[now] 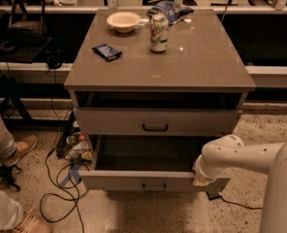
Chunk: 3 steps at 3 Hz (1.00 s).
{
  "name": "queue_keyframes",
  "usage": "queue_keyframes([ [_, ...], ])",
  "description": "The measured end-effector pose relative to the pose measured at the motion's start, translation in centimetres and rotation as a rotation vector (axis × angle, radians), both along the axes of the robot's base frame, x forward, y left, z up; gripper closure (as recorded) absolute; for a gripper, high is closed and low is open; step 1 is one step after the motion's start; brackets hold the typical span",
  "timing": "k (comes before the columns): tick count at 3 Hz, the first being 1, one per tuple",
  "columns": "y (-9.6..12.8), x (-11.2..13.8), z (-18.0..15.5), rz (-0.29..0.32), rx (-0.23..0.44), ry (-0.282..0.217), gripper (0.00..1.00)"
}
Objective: Open middle drawer
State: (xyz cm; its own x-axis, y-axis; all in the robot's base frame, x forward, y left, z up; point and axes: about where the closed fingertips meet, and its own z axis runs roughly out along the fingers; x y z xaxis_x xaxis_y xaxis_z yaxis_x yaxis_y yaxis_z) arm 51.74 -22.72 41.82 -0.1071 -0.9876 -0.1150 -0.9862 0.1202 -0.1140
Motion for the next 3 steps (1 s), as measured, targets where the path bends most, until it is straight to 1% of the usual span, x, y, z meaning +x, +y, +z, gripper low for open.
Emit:
queue_keyframes([
  [1,0.0,-0.1,-0.1,0.001,0.0,0.002,0.34],
  [2,1.0,-0.7,-1.0,0.041,-0.033,0.03,0.1],
  [3,1.7,-2.3,-2.6,0.085,-0.054,0.076,0.02],
])
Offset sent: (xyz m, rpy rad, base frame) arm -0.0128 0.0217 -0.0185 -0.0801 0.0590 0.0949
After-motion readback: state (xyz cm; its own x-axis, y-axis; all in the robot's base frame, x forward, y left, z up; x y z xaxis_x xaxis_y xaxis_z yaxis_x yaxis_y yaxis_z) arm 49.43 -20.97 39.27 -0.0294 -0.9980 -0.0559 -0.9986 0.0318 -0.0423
